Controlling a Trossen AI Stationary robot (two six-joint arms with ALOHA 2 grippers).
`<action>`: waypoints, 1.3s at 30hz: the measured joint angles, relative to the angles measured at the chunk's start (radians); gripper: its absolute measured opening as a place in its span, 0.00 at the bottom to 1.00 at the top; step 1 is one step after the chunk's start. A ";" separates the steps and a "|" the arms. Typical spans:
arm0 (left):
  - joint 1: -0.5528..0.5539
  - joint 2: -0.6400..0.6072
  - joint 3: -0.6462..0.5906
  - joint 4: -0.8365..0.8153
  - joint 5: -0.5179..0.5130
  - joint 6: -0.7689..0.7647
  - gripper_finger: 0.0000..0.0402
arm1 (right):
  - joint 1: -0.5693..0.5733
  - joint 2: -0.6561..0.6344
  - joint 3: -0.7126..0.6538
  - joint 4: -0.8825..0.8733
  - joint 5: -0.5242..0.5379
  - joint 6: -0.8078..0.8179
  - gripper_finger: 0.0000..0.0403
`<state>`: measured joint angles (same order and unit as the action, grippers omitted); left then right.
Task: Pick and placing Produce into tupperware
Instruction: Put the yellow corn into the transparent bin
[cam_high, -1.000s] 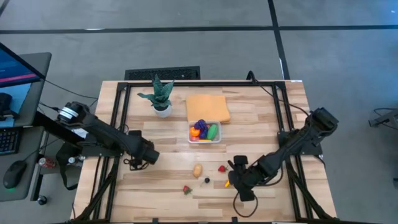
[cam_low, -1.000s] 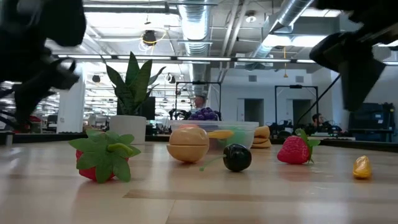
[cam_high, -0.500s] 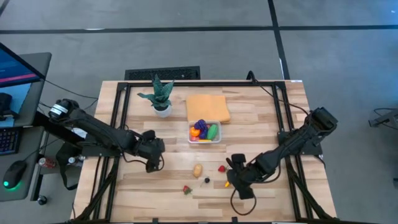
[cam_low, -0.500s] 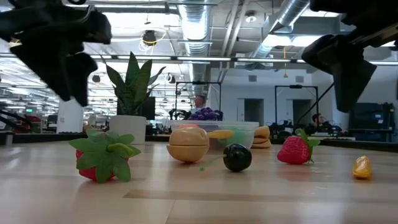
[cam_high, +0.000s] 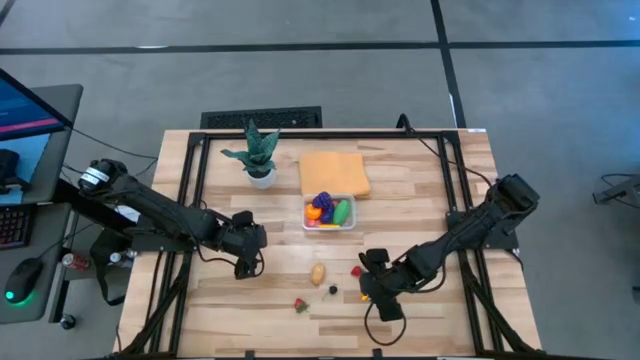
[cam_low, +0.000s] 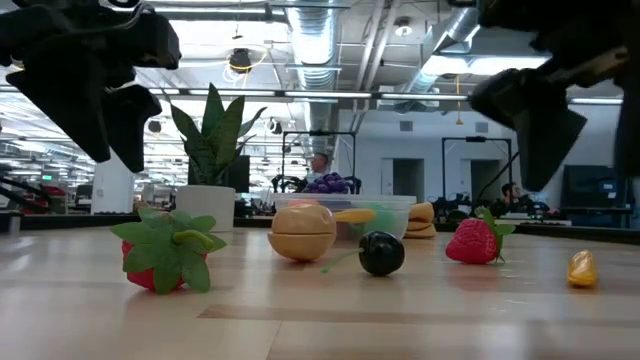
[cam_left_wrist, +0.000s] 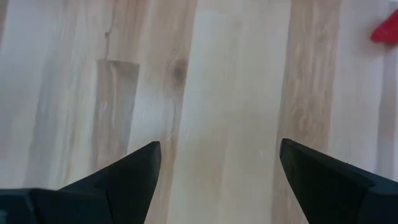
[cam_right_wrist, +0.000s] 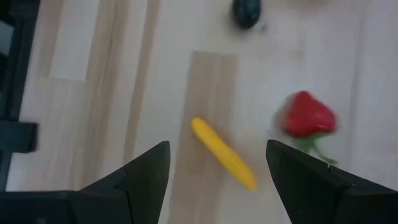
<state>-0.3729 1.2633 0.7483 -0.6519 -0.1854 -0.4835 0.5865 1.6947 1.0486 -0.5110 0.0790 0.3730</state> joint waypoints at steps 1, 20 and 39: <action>0.000 0.000 0.000 -0.008 -0.004 0.000 0.80 | 0.000 0.015 0.000 0.020 -0.021 0.000 0.65; 0.003 0.000 0.000 -0.061 -0.020 -0.019 0.80 | -0.005 0.096 0.027 0.018 -0.051 0.038 0.49; 0.003 -0.001 0.000 -0.066 -0.032 -0.051 0.80 | -0.035 0.167 0.029 0.000 -0.119 0.044 0.44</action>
<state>-0.3702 1.2625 0.7483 -0.7177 -0.2176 -0.5343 0.5510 1.8614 1.0779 -0.5114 -0.0402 0.4175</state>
